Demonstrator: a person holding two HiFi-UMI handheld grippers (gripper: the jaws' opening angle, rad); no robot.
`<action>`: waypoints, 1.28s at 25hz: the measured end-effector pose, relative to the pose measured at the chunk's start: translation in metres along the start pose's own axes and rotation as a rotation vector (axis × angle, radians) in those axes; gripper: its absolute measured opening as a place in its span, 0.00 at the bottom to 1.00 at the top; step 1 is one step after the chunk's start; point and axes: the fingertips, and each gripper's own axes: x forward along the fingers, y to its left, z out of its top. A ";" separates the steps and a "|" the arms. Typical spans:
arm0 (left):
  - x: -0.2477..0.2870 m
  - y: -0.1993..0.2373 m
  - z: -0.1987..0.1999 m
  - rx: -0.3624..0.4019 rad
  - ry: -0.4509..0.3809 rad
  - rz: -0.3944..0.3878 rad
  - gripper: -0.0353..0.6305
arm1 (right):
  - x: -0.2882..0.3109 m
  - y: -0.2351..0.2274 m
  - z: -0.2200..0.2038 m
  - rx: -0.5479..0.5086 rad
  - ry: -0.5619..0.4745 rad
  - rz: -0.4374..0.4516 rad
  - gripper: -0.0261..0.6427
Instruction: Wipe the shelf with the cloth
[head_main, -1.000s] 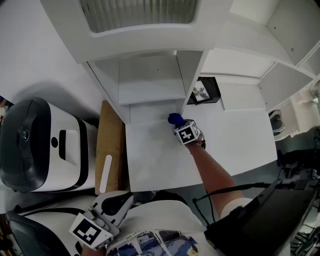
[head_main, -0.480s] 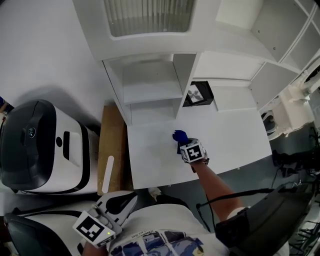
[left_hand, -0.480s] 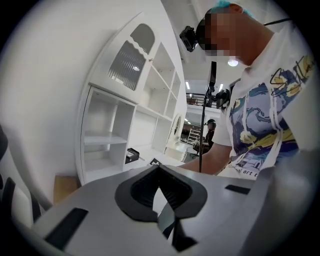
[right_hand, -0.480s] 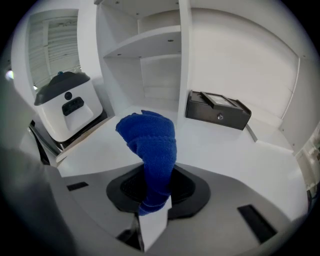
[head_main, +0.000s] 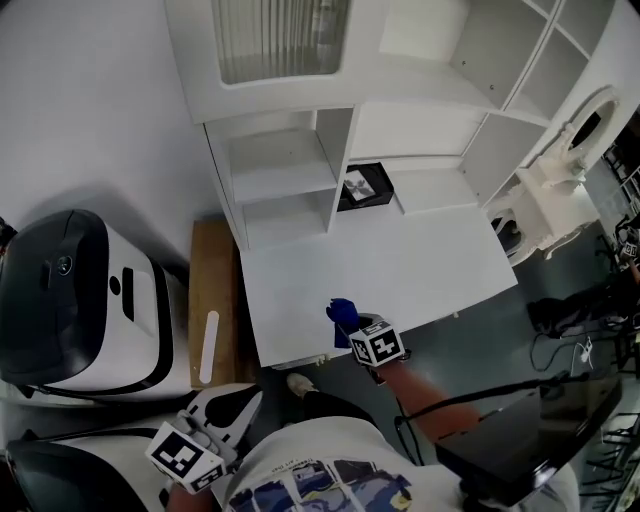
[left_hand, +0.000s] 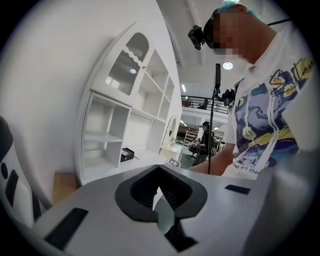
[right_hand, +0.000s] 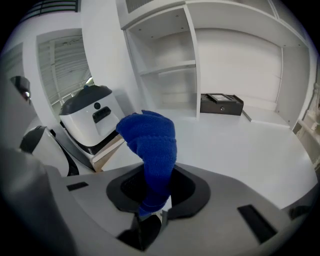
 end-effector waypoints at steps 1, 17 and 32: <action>-0.004 -0.003 -0.003 0.003 0.003 -0.002 0.07 | -0.009 0.008 -0.004 -0.001 -0.007 0.007 0.19; -0.036 -0.073 -0.050 0.001 0.011 -0.056 0.07 | -0.128 0.125 -0.046 -0.088 -0.149 0.129 0.19; -0.064 -0.082 -0.063 0.001 0.008 -0.025 0.07 | -0.144 0.189 -0.031 -0.231 -0.183 0.224 0.19</action>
